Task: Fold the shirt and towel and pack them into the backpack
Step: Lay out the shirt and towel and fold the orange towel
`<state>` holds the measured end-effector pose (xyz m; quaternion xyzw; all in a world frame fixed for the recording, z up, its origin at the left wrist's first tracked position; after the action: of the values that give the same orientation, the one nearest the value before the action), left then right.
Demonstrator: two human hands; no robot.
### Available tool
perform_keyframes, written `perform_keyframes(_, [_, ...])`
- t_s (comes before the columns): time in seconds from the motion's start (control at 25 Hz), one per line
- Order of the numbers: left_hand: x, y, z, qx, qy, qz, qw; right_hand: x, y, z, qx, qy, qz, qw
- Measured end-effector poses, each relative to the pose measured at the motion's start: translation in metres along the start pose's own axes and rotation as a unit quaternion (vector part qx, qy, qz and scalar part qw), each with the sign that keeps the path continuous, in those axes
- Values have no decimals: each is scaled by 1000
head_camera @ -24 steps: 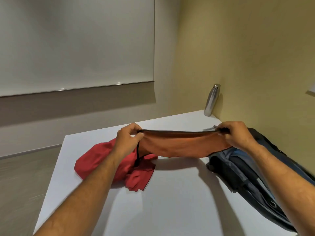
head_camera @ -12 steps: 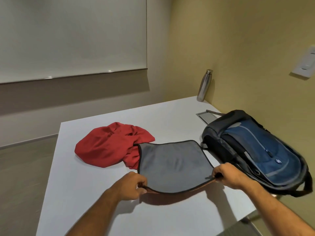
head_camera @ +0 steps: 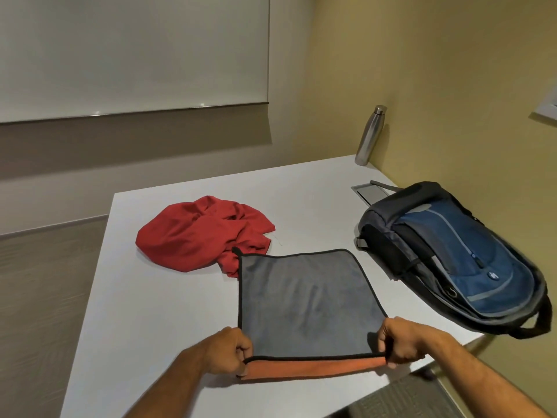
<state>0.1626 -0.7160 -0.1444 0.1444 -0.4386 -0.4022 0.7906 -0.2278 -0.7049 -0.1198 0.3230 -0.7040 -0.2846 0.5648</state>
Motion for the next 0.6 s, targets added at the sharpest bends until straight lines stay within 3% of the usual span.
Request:
perform_keyframes(0.16, [-13, -2, 1, 33, 11, -49, 998, -4, -9, 1, 6, 1, -129, 992])
perform_keyframes(0.24, [-15, -3, 1, 47, 22, -52, 997, 2, -15, 1, 14, 37, -149, 988])
perform_keyframes(0.6, [29, -15, -6, 65, 75, 79, 992, 66, -41, 10, 15, 120, 41, 992])
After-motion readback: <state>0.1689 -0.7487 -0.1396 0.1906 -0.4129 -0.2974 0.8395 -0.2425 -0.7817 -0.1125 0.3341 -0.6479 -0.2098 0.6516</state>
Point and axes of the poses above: each hand's wrist, its own y-axis away from the middle knuckle, its own x-axis out of the back of the hand, z = x × y, the point moved 3 cm from there along -y, towards the middle knuckle, and after that the axes turned 1 degree about -z, right-handed, at the moved point
